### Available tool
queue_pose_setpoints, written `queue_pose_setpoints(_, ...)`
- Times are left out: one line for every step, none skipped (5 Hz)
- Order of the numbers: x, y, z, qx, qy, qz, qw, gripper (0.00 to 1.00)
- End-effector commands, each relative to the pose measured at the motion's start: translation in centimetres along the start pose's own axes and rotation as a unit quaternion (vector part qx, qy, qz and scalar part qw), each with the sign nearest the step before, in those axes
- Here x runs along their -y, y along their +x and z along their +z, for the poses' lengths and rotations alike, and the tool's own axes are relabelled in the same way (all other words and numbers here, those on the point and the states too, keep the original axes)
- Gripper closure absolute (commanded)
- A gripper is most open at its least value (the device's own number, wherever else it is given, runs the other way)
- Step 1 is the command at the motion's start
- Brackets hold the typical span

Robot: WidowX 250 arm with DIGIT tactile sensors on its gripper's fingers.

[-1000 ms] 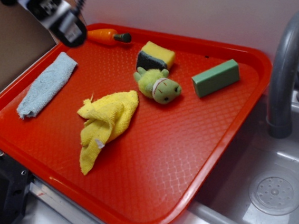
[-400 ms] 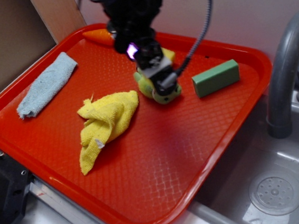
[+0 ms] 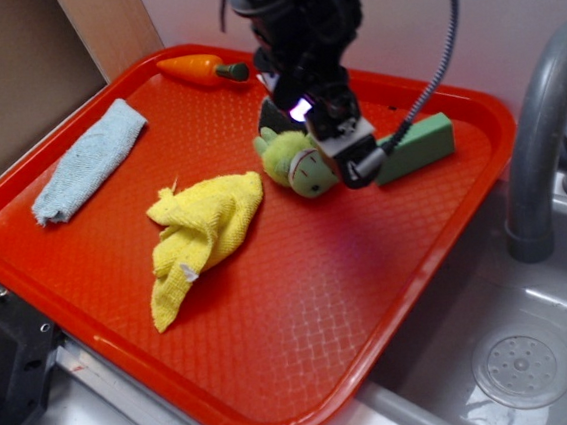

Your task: Grab the green block.

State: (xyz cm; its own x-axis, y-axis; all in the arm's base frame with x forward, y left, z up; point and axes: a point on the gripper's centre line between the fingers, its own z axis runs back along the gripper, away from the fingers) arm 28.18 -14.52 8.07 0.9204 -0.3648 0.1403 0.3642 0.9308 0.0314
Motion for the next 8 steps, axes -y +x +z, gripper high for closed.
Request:
queue_pose_setpoints(-0.3,2.6,-1.9,0.005,0.002,-0.010,1.000,0.00)
queue_pose_setpoints(-0.6,3.2,-3.8,-0.018,0.002,-0.014,1.000,0.00)
queue_pose_setpoints(-0.6,3.5,-5.3,-0.034,-0.006,-0.046,0.998,0.00)
queue_pose_setpoints(0.0,3.5,-6.0,-0.032,-0.005,-0.076,0.997,0.92)
queue_pose_setpoints(0.0,3.4,-5.9,-0.027,-0.005,-0.076,0.997,1.00)
queue_pose_setpoints(-0.3,3.1,-5.4,-0.021,0.005,-0.069,0.997,1.00)
queue_pose_setpoints(-0.8,2.6,-4.0,-0.020,0.015,-0.059,0.998,1.00)
queue_pose_setpoints(-1.7,2.0,-1.2,-0.035,0.035,-0.031,0.998,1.00)
